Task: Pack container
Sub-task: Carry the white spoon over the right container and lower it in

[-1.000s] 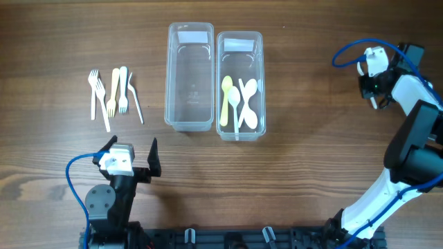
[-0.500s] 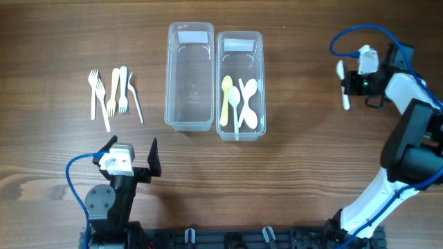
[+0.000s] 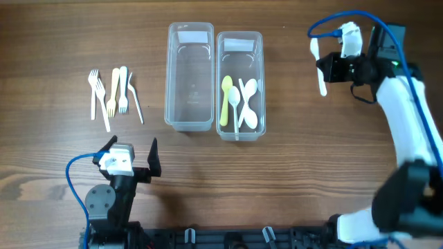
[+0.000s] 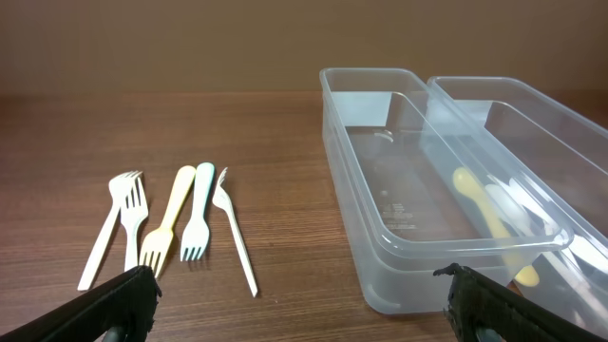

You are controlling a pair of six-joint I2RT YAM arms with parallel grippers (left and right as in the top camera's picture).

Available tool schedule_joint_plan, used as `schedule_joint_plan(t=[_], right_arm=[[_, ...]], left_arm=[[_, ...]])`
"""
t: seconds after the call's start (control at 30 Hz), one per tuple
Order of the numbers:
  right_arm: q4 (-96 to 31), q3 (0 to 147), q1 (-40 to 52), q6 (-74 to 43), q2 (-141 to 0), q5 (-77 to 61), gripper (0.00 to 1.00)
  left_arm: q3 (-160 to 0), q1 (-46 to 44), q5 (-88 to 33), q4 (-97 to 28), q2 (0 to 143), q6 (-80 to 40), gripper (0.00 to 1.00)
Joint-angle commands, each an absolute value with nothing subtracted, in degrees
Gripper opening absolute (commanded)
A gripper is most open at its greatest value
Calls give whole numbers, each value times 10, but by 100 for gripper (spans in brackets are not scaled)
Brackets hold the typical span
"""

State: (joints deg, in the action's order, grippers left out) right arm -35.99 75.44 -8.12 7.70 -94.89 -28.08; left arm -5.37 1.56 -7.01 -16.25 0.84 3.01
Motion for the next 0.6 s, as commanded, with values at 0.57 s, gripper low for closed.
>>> schedule_joint_plan(t=[0.57], right_arm=[[-533, 753, -81, 44, -754, -252, 4]], left_arm=[[-50, 14, -77, -160, 4, 43, 100]])
